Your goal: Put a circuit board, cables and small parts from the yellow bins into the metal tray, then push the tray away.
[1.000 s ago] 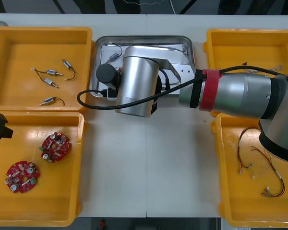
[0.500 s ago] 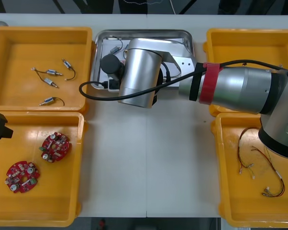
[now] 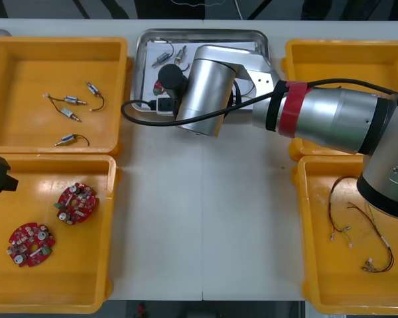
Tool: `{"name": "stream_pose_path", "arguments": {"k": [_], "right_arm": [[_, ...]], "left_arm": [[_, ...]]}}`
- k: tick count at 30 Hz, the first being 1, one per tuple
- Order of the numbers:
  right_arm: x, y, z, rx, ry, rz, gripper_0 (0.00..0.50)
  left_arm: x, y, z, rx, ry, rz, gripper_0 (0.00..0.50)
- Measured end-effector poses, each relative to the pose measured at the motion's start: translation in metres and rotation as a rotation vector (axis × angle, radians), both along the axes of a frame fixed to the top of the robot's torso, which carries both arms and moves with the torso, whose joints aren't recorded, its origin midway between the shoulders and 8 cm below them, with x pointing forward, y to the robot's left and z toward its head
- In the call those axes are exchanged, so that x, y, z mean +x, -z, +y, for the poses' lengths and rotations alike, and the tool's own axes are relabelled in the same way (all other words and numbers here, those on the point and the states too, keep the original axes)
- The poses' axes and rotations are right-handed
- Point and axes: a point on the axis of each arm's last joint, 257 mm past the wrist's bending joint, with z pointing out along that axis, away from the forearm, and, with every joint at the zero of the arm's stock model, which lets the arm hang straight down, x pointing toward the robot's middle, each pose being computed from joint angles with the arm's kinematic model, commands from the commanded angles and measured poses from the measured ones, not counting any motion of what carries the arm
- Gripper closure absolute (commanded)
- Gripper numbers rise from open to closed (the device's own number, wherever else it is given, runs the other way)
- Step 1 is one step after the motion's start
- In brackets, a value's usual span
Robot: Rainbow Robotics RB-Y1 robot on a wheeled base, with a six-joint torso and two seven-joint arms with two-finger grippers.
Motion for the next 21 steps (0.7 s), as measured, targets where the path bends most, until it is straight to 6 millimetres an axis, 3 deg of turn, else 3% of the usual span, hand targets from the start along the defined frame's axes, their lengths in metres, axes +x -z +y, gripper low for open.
{"name": "stream_pose_path", "arguments": {"k": [9,13,14,15,17,21], "right_arm": [[0.015,0.001,-0.008,0.015,0.024,-0.013,0.5],[0.018,0.001,-0.01,-0.018,0.009,-0.018,0.358],[0.019,0.001,-0.011,-0.024,0.006,-0.019,0.358],[0.019,0.001,-0.011,-0.026,0.005,-0.019,0.194],[0.019,0.001,-0.011,-0.026,0.005,-0.02,0.007],[0.019,0.0,-0.011,-0.026,0.005,-0.02,0.0]], "left_arm": [[0.0,0.0,0.0,0.0,0.0,0.0,0.0],[0.0,0.0,0.0,0.0,0.0,0.0,0.0],[0.0,0.0,0.0,0.0,0.0,0.0,0.0],[0.0,0.0,0.0,0.0,0.0,0.0,0.0],[0.0,0.0,0.0,0.0,0.0,0.0,0.0],[0.0,0.0,0.0,0.0,0.0,0.0,0.0]]}}
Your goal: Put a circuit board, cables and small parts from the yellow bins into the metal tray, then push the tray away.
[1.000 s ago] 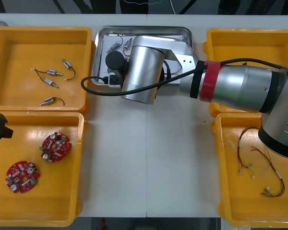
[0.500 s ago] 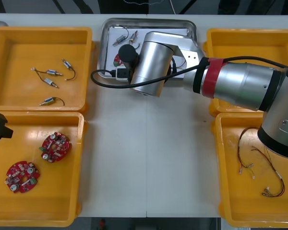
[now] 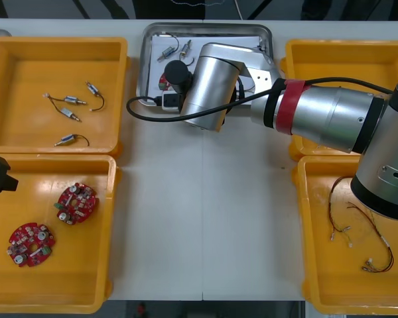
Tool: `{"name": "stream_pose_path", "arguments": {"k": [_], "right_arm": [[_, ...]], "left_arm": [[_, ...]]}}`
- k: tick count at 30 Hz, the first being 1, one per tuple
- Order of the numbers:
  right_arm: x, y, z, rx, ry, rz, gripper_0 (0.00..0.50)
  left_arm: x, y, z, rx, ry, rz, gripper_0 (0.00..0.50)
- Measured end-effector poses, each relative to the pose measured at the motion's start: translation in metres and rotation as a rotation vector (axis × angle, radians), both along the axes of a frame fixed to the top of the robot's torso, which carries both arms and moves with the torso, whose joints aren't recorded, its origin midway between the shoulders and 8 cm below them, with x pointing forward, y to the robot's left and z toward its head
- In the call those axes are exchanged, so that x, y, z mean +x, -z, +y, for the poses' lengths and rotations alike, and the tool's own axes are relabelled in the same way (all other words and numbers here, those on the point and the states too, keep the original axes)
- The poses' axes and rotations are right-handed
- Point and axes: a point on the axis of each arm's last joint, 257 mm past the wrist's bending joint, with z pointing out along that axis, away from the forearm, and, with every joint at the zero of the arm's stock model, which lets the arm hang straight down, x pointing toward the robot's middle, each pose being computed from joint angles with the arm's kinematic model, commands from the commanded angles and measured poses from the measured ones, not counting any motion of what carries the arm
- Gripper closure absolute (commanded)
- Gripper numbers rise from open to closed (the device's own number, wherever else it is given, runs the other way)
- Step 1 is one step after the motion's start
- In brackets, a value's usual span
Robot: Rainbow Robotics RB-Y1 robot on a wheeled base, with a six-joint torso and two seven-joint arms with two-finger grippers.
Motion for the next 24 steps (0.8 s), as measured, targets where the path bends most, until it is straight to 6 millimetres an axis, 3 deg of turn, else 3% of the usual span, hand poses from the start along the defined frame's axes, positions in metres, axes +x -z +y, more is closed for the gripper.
{"name": "stream_pose_path", "arguments": {"k": [7,11,18,24], "right_arm": [[-0.003,0.001,0.001,-0.003,-0.001,0.011,0.0],[-0.018,-0.002,0.003,-0.015,0.017,0.048,0.0],[-0.06,-0.021,0.026,0.05,0.016,0.122,0.0],[-0.102,-0.04,0.022,0.123,0.045,0.179,0.0]], "left_arm": [[0.0,0.0,0.0,0.0,0.0,0.0,0.0],[0.0,0.0,0.0,0.0,0.0,0.0,0.0],[0.0,0.0,0.0,0.0,0.0,0.0,0.0],[0.0,0.0,0.0,0.0,0.0,0.0,0.0]]}}
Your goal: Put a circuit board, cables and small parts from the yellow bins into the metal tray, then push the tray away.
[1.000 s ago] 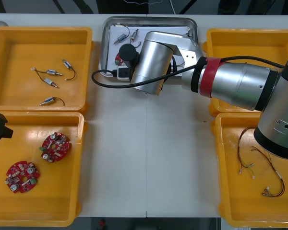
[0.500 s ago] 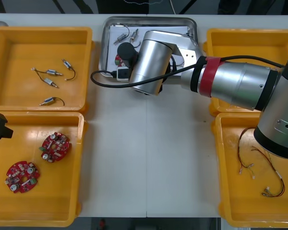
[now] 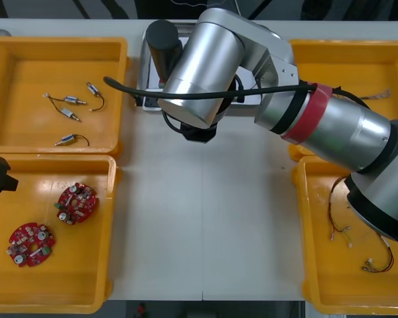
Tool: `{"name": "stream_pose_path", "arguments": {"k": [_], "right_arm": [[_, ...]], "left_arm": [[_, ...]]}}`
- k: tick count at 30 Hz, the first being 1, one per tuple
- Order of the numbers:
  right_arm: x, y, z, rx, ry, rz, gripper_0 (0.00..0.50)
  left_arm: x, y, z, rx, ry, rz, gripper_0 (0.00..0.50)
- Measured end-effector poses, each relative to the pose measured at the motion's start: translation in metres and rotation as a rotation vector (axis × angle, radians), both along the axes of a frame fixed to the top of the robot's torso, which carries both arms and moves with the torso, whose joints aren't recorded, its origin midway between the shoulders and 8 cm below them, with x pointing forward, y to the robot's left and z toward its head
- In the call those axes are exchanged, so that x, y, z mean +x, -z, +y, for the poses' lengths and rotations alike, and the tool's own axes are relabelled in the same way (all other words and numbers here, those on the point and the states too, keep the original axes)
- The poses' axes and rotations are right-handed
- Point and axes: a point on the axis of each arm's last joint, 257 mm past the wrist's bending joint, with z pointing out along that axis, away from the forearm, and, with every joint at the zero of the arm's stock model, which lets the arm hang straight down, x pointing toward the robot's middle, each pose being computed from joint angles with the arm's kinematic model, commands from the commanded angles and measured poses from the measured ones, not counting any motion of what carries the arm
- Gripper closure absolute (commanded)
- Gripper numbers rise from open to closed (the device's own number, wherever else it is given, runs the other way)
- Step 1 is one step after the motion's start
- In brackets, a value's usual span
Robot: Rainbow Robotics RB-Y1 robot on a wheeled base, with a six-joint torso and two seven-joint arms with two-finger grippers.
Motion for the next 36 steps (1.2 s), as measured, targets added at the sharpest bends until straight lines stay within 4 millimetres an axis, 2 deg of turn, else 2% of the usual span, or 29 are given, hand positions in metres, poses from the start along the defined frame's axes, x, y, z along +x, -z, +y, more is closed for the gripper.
{"name": "stream_pose_path", "arguments": {"k": [4,7,12,18,22,30,36], "right_arm": [[-0.031,-0.006,-0.019,0.049,0.044,0.065,0.0],[-0.049,-0.01,-0.041,0.088,0.097,0.11,0.0],[-0.057,-0.031,-0.057,0.26,0.158,0.102,0.0],[-0.063,-0.056,-0.082,0.511,0.347,0.061,0.0],[-0.069,-0.052,-0.116,0.545,0.418,0.032,0.0],[-0.085,-0.032,-0.205,0.635,0.743,0.0,0.0],[-0.102,-0.019,-0.257,0.71,0.907,0.052,0.0]], "left_arm": [[0.0,0.0,0.0,0.0,0.0,0.0,0.0],[0.0,0.0,0.0,0.0,0.0,0.0,0.0],[0.0,0.0,0.0,0.0,0.0,0.0,0.0],[0.0,0.0,0.0,0.0,0.0,0.0,0.0],[0.0,0.0,0.0,0.0,0.0,0.001,0.0],[-0.001,0.0,0.0,0.0,0.001,0.001,0.0],[-0.001,0.0,0.0,0.0,0.001,0.001,0.0]]}}
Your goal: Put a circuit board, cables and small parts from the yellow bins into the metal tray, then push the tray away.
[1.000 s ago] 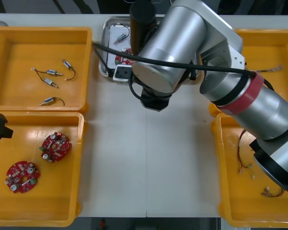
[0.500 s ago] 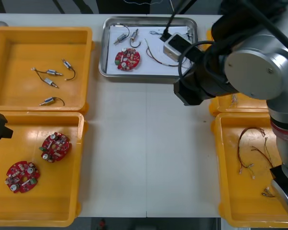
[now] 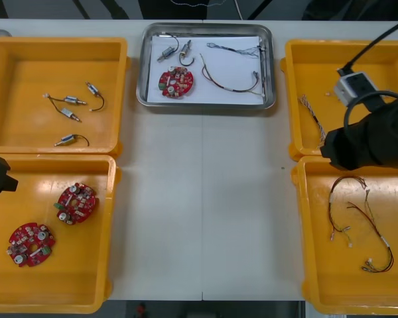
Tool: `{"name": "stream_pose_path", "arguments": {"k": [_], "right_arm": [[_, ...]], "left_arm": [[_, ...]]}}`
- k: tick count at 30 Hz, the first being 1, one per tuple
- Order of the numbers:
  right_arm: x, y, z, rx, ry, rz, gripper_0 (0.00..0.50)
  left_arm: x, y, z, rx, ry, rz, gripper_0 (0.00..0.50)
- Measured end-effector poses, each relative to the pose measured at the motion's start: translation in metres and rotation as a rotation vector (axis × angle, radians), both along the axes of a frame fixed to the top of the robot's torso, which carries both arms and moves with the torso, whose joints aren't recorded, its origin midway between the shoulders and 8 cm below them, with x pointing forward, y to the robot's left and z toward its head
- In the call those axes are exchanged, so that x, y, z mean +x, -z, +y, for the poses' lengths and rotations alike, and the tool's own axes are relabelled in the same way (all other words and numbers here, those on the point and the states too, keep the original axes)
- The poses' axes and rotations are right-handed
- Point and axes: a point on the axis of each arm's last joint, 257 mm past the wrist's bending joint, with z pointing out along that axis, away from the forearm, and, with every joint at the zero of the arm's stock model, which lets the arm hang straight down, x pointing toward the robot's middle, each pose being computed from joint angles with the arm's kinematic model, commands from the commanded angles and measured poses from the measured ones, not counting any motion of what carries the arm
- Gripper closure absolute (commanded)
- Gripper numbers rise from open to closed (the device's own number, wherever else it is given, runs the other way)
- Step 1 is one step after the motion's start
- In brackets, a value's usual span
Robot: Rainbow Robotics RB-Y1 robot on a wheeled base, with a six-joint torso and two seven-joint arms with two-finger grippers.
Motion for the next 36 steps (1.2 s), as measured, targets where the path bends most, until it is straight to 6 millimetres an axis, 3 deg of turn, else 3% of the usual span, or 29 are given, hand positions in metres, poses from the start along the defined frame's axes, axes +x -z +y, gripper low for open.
{"name": "stream_pose_path", "arguments": {"k": [9,13,21,36], "right_arm": [[-0.028,0.004,-0.079,0.051,0.177,0.046,0.0],[-0.04,0.009,-0.103,0.04,0.23,0.064,0.0],[-0.053,0.023,-0.106,0.058,0.233,0.111,0.0],[-0.055,0.022,-0.106,0.128,0.275,0.124,0.0]], "left_arm": [[0.0,0.0,0.0,0.0,0.0,0.0,0.0],[0.0,0.0,0.0,0.0,0.0,0.001,0.0],[0.0,0.0,0.0,0.0,0.0,0.001,0.0],[0.0,0.0,0.0,0.0,0.0,0.001,0.0]]}}
